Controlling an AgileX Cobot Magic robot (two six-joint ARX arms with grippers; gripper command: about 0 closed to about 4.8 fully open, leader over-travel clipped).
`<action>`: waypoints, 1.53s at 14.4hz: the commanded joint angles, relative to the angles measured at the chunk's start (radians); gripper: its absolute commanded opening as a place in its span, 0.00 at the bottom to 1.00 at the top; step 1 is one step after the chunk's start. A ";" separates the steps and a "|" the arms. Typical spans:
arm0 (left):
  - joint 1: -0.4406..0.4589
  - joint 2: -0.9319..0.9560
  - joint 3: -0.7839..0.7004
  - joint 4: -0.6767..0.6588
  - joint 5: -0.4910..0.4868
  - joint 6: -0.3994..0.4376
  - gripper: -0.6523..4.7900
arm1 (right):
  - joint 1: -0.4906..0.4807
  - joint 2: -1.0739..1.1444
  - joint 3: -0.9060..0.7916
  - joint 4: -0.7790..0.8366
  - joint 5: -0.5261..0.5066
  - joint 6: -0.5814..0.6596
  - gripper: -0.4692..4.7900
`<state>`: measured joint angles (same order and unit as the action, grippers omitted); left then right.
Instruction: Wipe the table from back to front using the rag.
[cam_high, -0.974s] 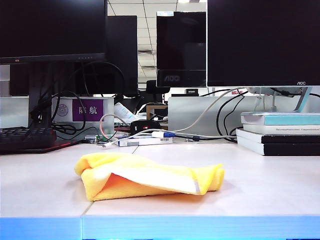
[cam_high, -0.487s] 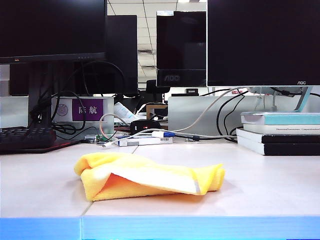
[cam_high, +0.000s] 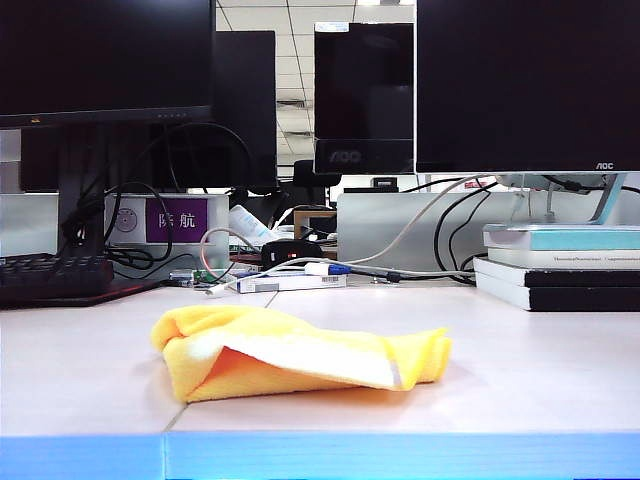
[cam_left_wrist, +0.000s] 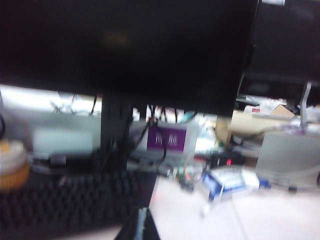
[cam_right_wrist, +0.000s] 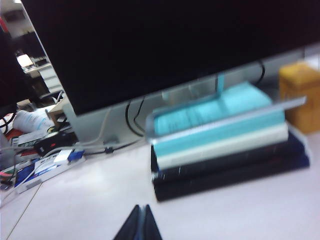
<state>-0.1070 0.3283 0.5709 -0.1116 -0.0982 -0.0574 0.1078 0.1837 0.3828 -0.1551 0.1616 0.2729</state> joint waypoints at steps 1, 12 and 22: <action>0.000 0.237 0.319 -0.197 0.067 0.050 0.11 | 0.003 0.203 0.210 0.016 -0.007 -0.028 0.09; -0.105 0.676 0.998 -0.853 0.475 0.158 0.11 | 0.271 0.980 0.914 -0.236 -0.274 -0.282 0.09; -0.217 0.731 0.999 -0.896 0.532 0.188 0.11 | 0.540 1.270 0.944 -0.557 -0.474 -0.549 0.09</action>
<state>-0.3225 1.0603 1.5658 -1.0134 0.4229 0.1246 0.6277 1.4448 1.3216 -0.6842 -0.3096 -0.2092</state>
